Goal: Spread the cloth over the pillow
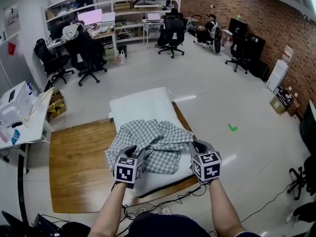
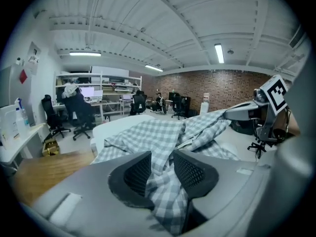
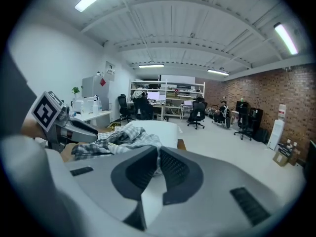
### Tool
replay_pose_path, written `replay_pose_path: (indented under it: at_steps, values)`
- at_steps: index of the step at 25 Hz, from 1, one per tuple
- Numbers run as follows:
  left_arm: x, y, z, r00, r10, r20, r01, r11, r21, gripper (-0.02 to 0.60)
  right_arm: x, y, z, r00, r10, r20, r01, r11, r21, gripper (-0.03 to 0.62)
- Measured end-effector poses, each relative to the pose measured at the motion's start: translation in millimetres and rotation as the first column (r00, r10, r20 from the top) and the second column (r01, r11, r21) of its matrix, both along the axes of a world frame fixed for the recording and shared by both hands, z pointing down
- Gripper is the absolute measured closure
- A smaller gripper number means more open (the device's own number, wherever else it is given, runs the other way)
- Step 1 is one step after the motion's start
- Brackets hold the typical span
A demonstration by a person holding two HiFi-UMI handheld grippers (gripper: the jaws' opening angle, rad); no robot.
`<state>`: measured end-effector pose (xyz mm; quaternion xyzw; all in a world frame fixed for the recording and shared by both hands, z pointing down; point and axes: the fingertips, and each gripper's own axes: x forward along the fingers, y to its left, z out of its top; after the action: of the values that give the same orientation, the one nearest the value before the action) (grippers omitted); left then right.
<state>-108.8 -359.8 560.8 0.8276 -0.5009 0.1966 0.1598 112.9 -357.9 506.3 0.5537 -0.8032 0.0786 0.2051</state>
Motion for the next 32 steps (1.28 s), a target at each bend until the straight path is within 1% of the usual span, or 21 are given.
replay_pose_path:
  at_steps: [2,4,7,8,9,10,11,15,20,26,29,32]
  values:
    - [4.0,-9.8,12.7,1.000,0.019,0.024,-0.019,0.999,-0.036,0.385,3.9,-0.9,-2.2,1.000,0.016,-0.006,-0.016,1.000,0.004,0.562]
    - [6.0,-18.6,25.3,0.999,0.033,0.042,-0.030,0.997,-0.069,0.352,7.4,-0.8,-4.4,0.999,0.031,-0.010,-0.031,1.000,0.006,0.562]
    - [8.0,-26.3,36.7,0.998,0.047,0.035,-0.043,0.993,-0.106,0.351,13.0,-0.1,-9.4,0.999,0.052,-0.014,-0.052,0.999,0.013,0.562]
    - [7.4,-27.3,37.3,0.998,0.050,0.037,-0.045,0.993,-0.110,0.396,14.9,-0.6,-11.3,0.998,0.059,-0.016,-0.058,0.998,0.016,0.562]
    - [5.5,-28.3,36.9,0.998,0.049,0.042,-0.044,0.994,-0.105,0.454,16.7,-1.3,-13.2,0.998,0.065,-0.017,-0.065,0.998,0.020,0.562]
    - [2.6,-29.3,34.9,0.998,0.043,0.046,-0.039,0.995,-0.092,0.532,18.6,-2.3,-14.8,0.997,0.072,-0.020,-0.071,0.997,0.024,0.562]
    - [-0.5,-29.9,30.9,0.999,0.035,0.042,-0.032,0.997,-0.077,0.565,20.6,-3.5,-16.2,0.997,0.078,-0.022,-0.077,0.997,0.028,0.562]
    - [-17.9,-31.7,4.6,1.000,0.001,0.004,0.000,1.000,-0.013,0.569,27.6,-10.4,-22.4,0.995,0.094,-0.024,-0.093,0.995,0.041,0.562]
    - [-53.5,-36.7,-35.3,0.999,-0.053,-0.010,0.053,0.997,0.061,0.571,35.1,-26.0,-43.8,0.993,0.111,-0.027,-0.109,0.990,0.086,0.562]
    - [-94.6,-38.6,-77.3,0.993,-0.115,-0.023,0.117,0.985,0.130,0.571,51.0,-41.3,-73.9,0.991,0.132,-0.027,-0.127,0.982,0.143,0.562]
    - [-113.0,-37.3,-97.5,0.990,-0.137,-0.042,0.142,0.977,0.157,0.571,56.9,-45.5,-87.2,0.990,0.138,-0.024,-0.132,0.978,0.164,0.562]
    - [-125.8,-35.0,-122.0,0.986,-0.145,-0.077,0.158,0.968,0.193,0.571,57.5,-48.4,-103.0,0.992,0.129,-0.010,-0.124,0.974,0.190,0.562]
